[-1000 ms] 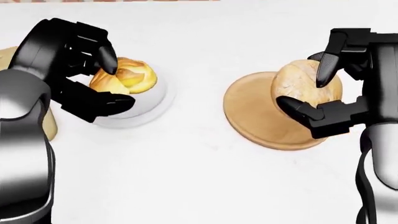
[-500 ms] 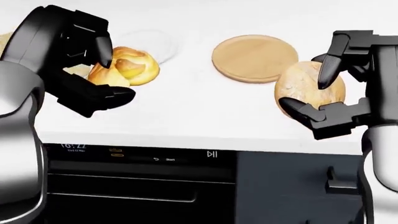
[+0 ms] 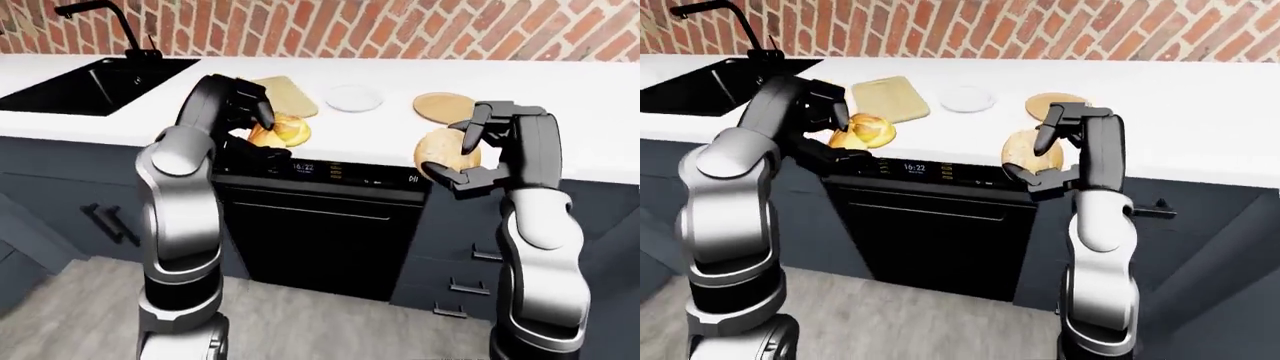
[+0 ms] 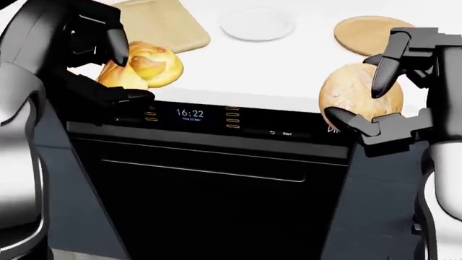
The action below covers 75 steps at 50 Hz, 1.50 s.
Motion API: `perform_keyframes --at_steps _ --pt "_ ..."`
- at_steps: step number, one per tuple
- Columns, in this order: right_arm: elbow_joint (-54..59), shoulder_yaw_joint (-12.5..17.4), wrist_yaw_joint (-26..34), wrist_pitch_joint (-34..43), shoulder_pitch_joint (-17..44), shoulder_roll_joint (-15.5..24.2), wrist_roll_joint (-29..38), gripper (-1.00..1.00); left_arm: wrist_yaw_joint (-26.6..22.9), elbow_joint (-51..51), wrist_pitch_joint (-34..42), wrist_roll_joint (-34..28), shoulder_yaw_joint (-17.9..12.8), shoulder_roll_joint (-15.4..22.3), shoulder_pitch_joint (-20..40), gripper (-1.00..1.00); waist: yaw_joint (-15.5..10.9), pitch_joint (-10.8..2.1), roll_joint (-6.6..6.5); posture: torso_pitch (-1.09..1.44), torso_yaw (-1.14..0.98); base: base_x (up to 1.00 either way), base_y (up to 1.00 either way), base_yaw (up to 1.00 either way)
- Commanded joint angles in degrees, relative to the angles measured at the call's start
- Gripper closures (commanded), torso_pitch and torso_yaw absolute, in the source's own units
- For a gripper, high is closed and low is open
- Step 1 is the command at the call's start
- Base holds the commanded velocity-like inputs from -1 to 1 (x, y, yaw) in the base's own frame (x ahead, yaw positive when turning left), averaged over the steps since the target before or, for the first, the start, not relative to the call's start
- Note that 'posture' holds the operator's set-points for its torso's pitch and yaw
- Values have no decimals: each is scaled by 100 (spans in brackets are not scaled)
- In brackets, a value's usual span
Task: Place all breads on the cutting board.
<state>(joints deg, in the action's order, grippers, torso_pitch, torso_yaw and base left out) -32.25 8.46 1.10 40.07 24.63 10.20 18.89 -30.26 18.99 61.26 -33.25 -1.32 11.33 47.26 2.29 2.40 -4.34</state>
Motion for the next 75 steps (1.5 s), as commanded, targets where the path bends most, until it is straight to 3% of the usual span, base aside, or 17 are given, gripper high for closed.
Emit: perform_keyframes --at_steps 1,2,16,22,25,27,28,29,36,44,45,47,54,57,66,70,75 --pt "-120 -12 -17 -139 90 9 -28 100 77 111 -74 -31 -45 48 139 90 -29 -107 -178 0 0 23 54 0" --pt "-109 0 -28 -155 88 11 -41 100 86 94 -88 -20 -45 49 147 90 -33 9 121 0 0 23 54 0" --pt "-108 30 -118 -106 151 44 -154 100 58 151 -74 -34 2 65 134 90 -215 -74 848 0 0 23 41 0" --pt "-162 34 -125 -18 189 78 -158 100 -22 203 1 -105 20 67 191 91 -191 -140 651 0 0 24 30 0" --pt "-171 54 -125 -7 186 88 -170 100 -19 183 -35 -110 19 50 182 91 -137 -59 355 0 0 23 24 0" --pt "-164 64 -130 -28 170 105 -176 100 -24 193 -4 -135 26 38 189 91 -144 -311 -88 0 0 23 23 0" --pt "-126 61 -154 -67 158 116 -153 100 -16 177 -18 -131 17 28 186 91 -199 -126 103 0 0 12 3 0" --pt "-109 60 -159 -80 156 119 -147 100 -13 173 -21 -131 15 24 189 91 -174 -116 -20 0 0 5 0 0" --pt "-104 72 -175 -60 159 132 -128 100 -34 192 7 -162 36 31 209 91 -246 40 409 0 0 0 0 0" --pt "-135 69 -153 -30 144 126 -107 100 -68 214 11 -207 43 19 210 93 -379 -202 971 0 0 16 0 0" --pt "-166 81 -142 5 158 131 -109 100 -62 191 -7 -227 70 9 206 93 -340 -142 747 0 0 18 0 0" --pt "-196 102 -130 39 177 144 -119 100 -123 190 37 -286 106 15 258 94 -332 -119 840 0 0 18 0 0" --pt "-247 132 -99 121 221 186 -150 100 -263 226 145 -429 116 13 402 96 -256 -65 481 0 0 18 0 0" --pt "-233 150 -110 97 216 188 -174 100 -282 218 123 -446 112 -5 399 97 -206 -179 64 0 0 18 0 0" --pt "-233 102 -150 38 164 147 -194 100 -260 238 51 -406 38 -16 340 100 -297 -87 381 0 0 18 0 0" --pt "-219 92 -149 17 162 143 -195 100 -275 249 71 -391 41 9 358 100 -342 -172 850 0 0 18 0 0" --pt "-207 112 -156 -18 144 137 -213 100 -274 259 74 -390 38 17 356 100 -286 -150 760 0 0 18 0 0"
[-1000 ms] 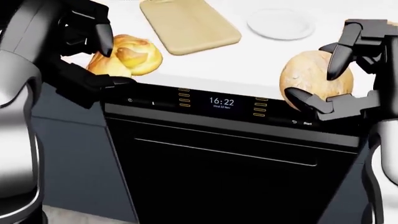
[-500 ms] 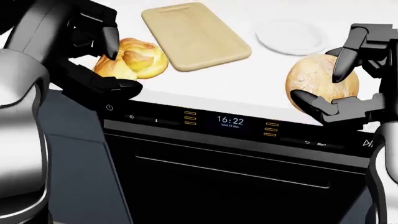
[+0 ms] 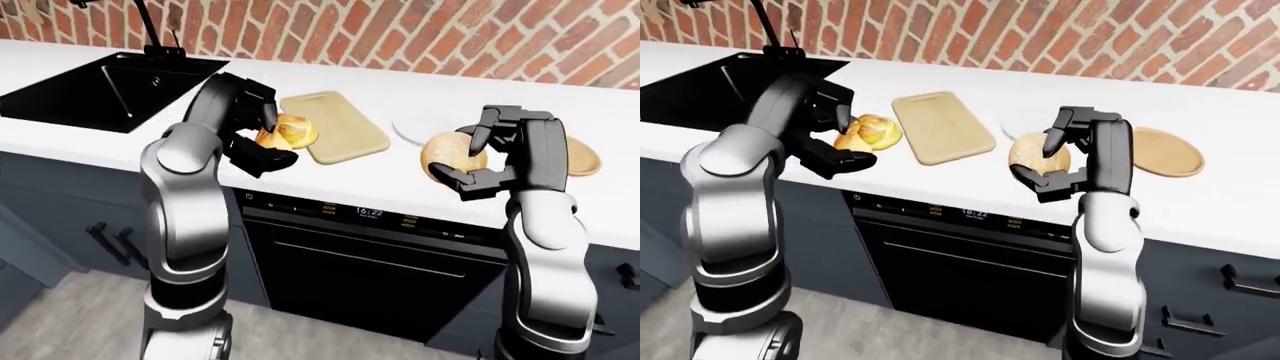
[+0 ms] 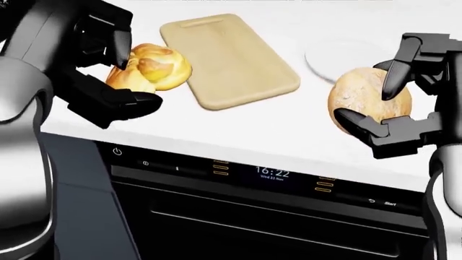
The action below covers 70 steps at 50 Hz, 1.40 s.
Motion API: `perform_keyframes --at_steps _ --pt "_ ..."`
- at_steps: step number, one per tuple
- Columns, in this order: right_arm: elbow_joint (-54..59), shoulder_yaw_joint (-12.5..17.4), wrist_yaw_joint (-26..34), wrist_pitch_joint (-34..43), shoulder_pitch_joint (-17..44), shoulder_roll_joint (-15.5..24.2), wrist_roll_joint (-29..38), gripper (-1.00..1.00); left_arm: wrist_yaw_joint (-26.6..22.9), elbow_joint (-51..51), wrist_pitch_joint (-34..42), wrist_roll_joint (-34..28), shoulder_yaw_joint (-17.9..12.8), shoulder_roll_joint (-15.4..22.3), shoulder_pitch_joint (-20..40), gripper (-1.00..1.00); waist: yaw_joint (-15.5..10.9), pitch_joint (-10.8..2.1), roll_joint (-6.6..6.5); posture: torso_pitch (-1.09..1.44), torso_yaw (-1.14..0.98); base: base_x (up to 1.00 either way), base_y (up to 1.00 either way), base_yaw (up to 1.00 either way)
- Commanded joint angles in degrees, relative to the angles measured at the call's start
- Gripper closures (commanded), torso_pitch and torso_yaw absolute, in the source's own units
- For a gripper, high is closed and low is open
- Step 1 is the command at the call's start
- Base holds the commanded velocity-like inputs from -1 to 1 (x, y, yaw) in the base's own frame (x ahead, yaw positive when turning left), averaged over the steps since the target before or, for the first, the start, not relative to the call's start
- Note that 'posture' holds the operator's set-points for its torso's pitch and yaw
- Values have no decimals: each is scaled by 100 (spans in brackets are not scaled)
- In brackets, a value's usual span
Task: Place all breads on the cutting board.
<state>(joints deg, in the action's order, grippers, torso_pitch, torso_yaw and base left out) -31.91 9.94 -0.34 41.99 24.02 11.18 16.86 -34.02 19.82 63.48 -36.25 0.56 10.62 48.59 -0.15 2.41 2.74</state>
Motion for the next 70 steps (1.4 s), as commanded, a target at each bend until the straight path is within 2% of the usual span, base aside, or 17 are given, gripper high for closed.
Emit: perform_keyframes --at_steps 1,5,8,17,19,21,22,24,30,34,35,39,46,47,54,57,70 --pt "-249 -35 -10 -209 196 39 -14 100 111 172 -155 -88 -147 83 216 100 -45 -153 3 0 0 18 0 0" --pt "-212 -40 -31 -280 164 25 -35 100 123 168 -148 -81 -137 65 230 100 -17 -91 -234 0 0 17 0 0" --pt "-201 -58 -41 -298 148 18 -24 100 117 188 -135 -86 -130 71 218 100 34 -185 -666 0 0 18 0 0" --pt "-220 -32 -43 -272 164 21 -52 100 116 194 -127 -68 -118 67 227 100 -56 -123 -317 0 0 18 0 0" --pt "-229 -26 -43 -264 152 15 -70 100 112 207 -125 -79 -107 62 214 100 -82 -121 -139 0 0 18 0 0" --pt "-230 -5 -47 -262 155 26 -89 100 102 194 -109 -91 -101 60 251 100 -100 -203 217 0 0 19 0 0" --pt "-247 -3 -44 -241 162 34 -91 100 105 180 -115 -92 -100 55 265 100 -57 -169 51 0 0 18 0 0" --pt "-215 9 -52 -273 162 40 -110 100 95 186 -109 -104 -94 54 268 100 -59 -136 125 0 0 19 0 0" --pt "-237 26 -69 -259 160 43 -180 100 70 192 -110 -102 -99 30 283 100 -15 -77 -177 0 0 19 0 0" --pt "-315 10 -70 -221 154 50 -188 100 54 231 -87 -113 -96 39 276 100 38 -177 -722 0 0 15 0 0" --pt "-340 7 -61 -201 159 53 -192 100 47 237 -77 -115 -99 43 284 100 -4 -103 -453 0 0 0 0 0" --pt "-341 2 -70 -217 160 49 -202 100 43 237 -76 -111 -98 46 293 100 12 -99 -200 0 0 0 0 0" --pt "-296 9 -90 -237 139 53 -206 100 88 193 -126 -76 -110 27 295 100 -14 -185 -131 0 0 0 0 0" --pt "-295 5 -93 -231 144 55 -199 100 81 204 -105 -84 -100 30 306 100 -23 -319 -176 0 0 10 0 0" --pt "-315 -66 -77 -186 203 26 -179 100 54 263 -55 -113 -82 30 310 100 -86 -22 -200 0 0 24 0 0" --pt "-289 -157 -73 -177 266 -18 -150 100 51 267 -62 -111 -91 29 307 100 -72 -204 -146 0 0 0 0 0" --pt "-201 -620 117 -226 418 -298 79 100 12 299 -30 -123 -103 47 346 100 -8 -117 -130 0 0 0 0 0"
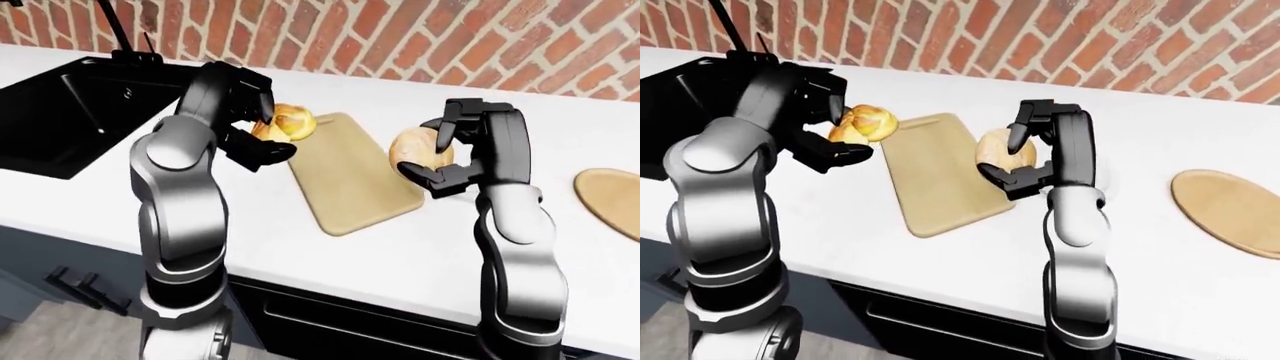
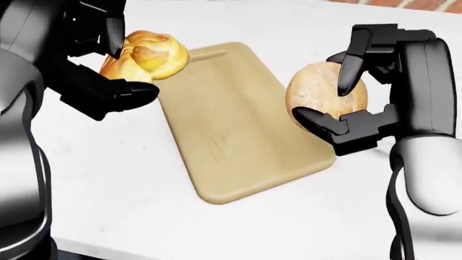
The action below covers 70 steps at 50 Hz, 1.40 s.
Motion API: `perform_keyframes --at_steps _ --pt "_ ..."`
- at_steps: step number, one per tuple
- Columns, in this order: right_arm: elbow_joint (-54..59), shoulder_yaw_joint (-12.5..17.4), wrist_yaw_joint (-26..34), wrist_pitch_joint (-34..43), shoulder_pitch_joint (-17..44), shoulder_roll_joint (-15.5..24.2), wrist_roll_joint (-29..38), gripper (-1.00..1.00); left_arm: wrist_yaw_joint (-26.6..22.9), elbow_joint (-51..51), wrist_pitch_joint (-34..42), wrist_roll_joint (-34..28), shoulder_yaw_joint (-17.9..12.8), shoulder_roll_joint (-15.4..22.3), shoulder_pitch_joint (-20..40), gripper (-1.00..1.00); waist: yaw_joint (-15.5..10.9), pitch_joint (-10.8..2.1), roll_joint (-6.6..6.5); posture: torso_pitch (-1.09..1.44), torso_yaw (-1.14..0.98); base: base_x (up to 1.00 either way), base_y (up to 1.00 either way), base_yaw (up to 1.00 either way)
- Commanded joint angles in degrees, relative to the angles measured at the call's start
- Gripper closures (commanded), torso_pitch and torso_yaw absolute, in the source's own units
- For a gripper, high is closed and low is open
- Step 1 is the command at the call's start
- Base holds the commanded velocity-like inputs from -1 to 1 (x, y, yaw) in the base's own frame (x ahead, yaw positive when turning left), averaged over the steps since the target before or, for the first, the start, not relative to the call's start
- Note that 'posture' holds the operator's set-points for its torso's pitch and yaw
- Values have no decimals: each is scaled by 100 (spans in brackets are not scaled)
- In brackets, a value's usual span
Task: Place all breads on the cutting board.
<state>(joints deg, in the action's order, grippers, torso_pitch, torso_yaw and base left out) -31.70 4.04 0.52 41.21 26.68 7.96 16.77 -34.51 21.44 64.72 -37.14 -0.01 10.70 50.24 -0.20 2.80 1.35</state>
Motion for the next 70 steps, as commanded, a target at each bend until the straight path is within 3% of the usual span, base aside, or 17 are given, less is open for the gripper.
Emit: perform_keyframes --at_steps 1,10,22,32,50,66,70 --pt "-228 -74 70 -155 137 -3 131 100 52 150 -136 -42 -34 42 186 100 -1 -157 9 0 0 0 0 0" --pt "22 -309 329 -307 164 -231 476 100 21 139 -112 -73 -30 39 241 100 7 -145 5 0 0 0 0 0" --pt "995 -533 143 -841 326 -532 867 100 135 138 -182 63 -58 13 153 100 10 -125 -42 0 0 0 0 0" --pt "1908 -407 -174 -1245 717 -565 809 100 226 70 -242 156 -66 4 143 100 -6 -150 -62 0 0 0 0 0" --pt "2605 -296 -467 -1199 1444 -433 560 100 267 96 -227 206 -48 9 128 100 -24 -204 -56 0 0 0 0 0" --pt "3641 -345 -793 -1610 1751 -406 528 100 301 83 -294 282 -82 33 80 100 -24 -272 -72 0 0 0 0 0" --pt "3625 -342 -748 -1666 1661 -388 553 66 277 139 -229 267 -70 60 91 100 -25 -275 -72 0 0 0 0 0"
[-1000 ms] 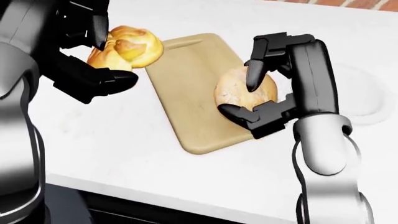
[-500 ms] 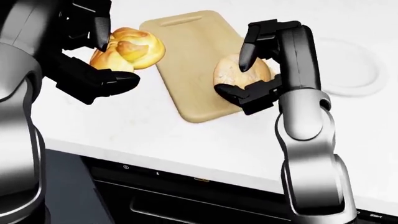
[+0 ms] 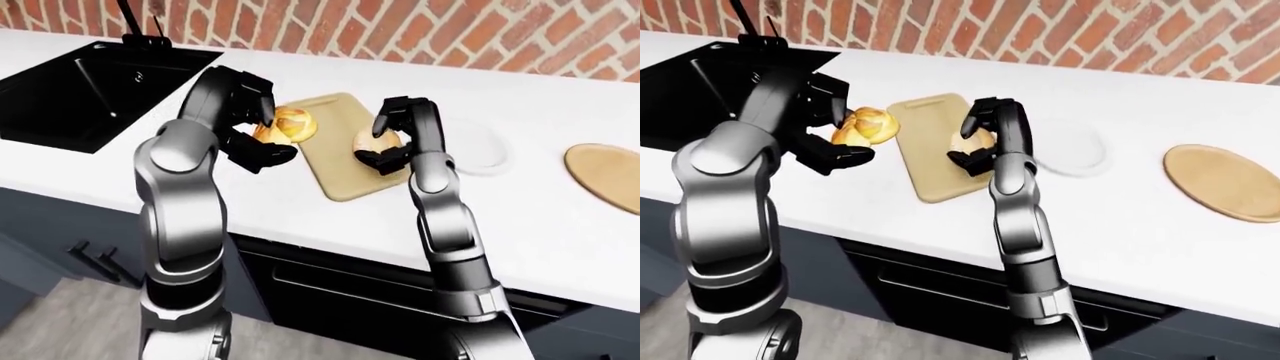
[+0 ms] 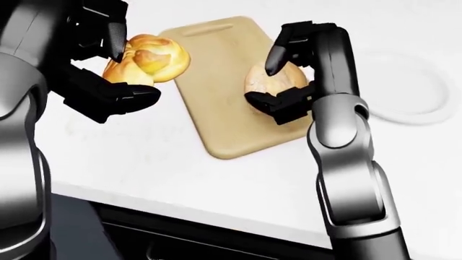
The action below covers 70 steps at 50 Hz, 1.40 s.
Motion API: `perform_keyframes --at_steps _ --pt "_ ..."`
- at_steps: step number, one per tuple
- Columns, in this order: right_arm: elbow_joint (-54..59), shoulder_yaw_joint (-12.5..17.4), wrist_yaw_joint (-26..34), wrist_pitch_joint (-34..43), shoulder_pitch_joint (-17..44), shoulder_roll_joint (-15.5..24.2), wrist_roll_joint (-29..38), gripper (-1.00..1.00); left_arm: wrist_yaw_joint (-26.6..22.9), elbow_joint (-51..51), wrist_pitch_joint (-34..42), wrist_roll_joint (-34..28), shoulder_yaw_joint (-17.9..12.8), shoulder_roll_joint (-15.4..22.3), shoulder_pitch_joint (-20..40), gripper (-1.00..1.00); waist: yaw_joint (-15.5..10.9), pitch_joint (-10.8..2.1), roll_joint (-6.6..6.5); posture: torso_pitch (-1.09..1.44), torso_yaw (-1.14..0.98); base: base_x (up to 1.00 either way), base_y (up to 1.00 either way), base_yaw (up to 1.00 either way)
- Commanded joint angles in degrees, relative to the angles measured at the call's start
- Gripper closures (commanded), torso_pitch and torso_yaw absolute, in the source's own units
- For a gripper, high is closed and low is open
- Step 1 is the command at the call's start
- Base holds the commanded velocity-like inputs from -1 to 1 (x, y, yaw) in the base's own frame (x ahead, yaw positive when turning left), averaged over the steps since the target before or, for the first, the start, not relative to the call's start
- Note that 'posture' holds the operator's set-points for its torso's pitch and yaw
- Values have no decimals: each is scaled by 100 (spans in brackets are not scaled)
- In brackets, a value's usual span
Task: Place all breads on the cutting board.
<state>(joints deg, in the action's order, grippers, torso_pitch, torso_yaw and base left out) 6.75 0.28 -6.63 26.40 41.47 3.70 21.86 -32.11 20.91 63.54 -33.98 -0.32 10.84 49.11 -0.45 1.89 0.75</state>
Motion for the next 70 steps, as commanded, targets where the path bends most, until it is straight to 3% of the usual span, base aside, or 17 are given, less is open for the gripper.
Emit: perform_keyframes --at_steps 1,4,12,17,21,28,35,41,47,54,70 --pt "-253 27 -15 -182 146 32 52 56 21 226 -69 -67 -24 49 212 100 1 -185 -10 0 0 0 0 0" --pt "-335 22 40 -145 95 27 72 33 2 248 -39 -89 -10 46 221 100 2 -181 -2 0 0 0 0 0" --pt "-429 -37 211 -211 -173 -17 161 7 -19 252 -47 -103 -23 49 214 100 6 -157 3 0 0 0 0 0" --pt "-525 -44 361 -149 -235 -5 258 -44 -32 238 -32 -119 -11 42 246 100 15 -138 6 0 0 0 0 0" --pt "-720 -27 524 -20 -276 29 313 -100 -36 200 -25 -131 1 30 306 100 12 -125 11 0 0 0 0 0" --pt "-1518 74 792 373 -477 93 341 -100 323 -547 -367 126 -60 -160 746 100 -6 -105 33 0 0 0 0 0" --pt "-2755 185 1051 1073 -713 151 264 -100 1140 -2349 -1215 725 -119 -300 1459 100 -33 -104 67 0 0 0 0 0" --pt "-3009 233 1081 1275 -632 234 141 -100 1735 -3907 -2061 1018 -88 -370 1940 100 -20 -127 76 0 0 0 0 0" --pt "-3509 269 1182 1601 -613 320 50 -100 2473 -6015 -3295 1126 -82 -406 2617 100 -22 -149 86 0 0 0 0 0" --pt "-3928 242 1275 1909 -541 357 75 -100 2961 -7363 -4105 1192 -68 -455 2907 95 -2 -172 78 0 0 0 0 0" --pt "-3829 202 1219 1736 -691 331 35 -100 2999 -7622 -4318 1145 9 -638 2821 40 19 -214 65 0 0 0 0 0"
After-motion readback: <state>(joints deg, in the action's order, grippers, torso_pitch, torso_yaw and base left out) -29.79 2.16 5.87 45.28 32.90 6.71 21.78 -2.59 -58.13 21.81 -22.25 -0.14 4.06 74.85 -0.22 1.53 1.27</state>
